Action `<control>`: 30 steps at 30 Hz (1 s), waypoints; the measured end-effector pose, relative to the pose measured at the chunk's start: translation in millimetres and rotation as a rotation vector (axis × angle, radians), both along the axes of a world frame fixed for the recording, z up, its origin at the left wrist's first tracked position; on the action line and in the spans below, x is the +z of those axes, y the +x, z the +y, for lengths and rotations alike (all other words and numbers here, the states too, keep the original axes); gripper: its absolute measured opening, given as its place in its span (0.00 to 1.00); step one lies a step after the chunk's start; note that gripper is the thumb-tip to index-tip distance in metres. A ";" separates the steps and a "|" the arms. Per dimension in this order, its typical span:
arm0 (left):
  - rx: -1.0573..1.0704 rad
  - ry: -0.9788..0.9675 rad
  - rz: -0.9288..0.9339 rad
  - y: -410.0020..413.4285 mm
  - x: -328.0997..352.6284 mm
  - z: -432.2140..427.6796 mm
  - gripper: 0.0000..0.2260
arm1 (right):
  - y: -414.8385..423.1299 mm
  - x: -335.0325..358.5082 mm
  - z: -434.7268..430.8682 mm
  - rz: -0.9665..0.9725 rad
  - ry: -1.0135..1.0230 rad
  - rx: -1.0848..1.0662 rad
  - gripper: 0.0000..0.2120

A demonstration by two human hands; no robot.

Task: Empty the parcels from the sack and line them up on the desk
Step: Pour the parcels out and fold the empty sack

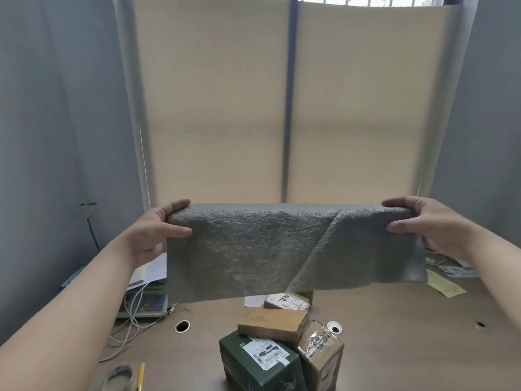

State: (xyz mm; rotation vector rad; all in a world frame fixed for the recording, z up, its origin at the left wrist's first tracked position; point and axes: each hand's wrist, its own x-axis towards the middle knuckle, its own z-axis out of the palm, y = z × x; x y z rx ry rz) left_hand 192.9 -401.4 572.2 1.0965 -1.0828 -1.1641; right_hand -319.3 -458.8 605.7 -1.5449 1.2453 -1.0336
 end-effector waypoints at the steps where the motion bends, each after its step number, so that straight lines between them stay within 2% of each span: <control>1: 0.018 -0.009 -0.024 -1.2 1.0 -0.4 0.28 | 0.4 -0.9 -0.3 0.030 -0.014 -0.014 0.23; 6: 0.224 -0.087 -0.290 -8.8 3.3 -1.2 0.15 | 7.5 2.7 4.2 0.166 -0.192 -0.128 0.16; 10: 0.368 -0.253 -0.457 -8.5 8.1 -3.7 0.07 | 6.3 5.9 6.4 0.223 -0.291 -0.140 0.11; 14: 0.434 -0.269 -0.498 -3.6 10.5 -6.2 0.05 | 2.2 6.0 7.0 0.267 -0.374 -0.182 0.05; 16: 0.393 -0.226 -0.406 -5.1 9.3 -6.7 0.05 | 1.6 2.8 5.3 0.215 -0.382 -0.223 0.06; 19: 0.304 -0.171 -0.171 -9.4 7.1 -5.8 0.04 | 4.5 -0.2 2.7 0.102 -0.344 -0.251 0.06; 22: 0.271 -0.165 0.026 -11.4 3.8 -6.5 0.04 | 6.8 0.2 4.5 -0.120 -0.245 -0.180 0.06; 24: 0.254 -0.172 0.162 -11.7 2.4 -7.4 0.05 | 5.3 0.4 5.0 -0.205 -0.195 -0.120 0.25; 25: 0.226 -0.166 0.230 -10.3 0.5 -7.4 0.04 | 5.1 0.5 5.9 -0.229 -0.186 -0.111 0.29; 26: 0.183 -0.160 0.290 -8.7 -1.1 -6.9 0.03 | 6.2 1.5 7.0 -0.255 -0.179 -0.111 0.26; 28: 0.098 -0.162 0.373 -5.9 -4.0 -5.8 0.15 | 7.0 2.9 9.9 -0.361 -0.141 -0.102 0.13; 29: 0.107 -0.157 0.403 -6.3 -6.0 -6.3 0.20 | 7.0 2.0 9.5 -0.408 -0.124 -0.126 0.13; 30: 0.153 -0.149 0.438 -8.0 -8.1 -8.3 0.19 | 7.4 0.8 9.3 -0.438 -0.115 -0.163 0.15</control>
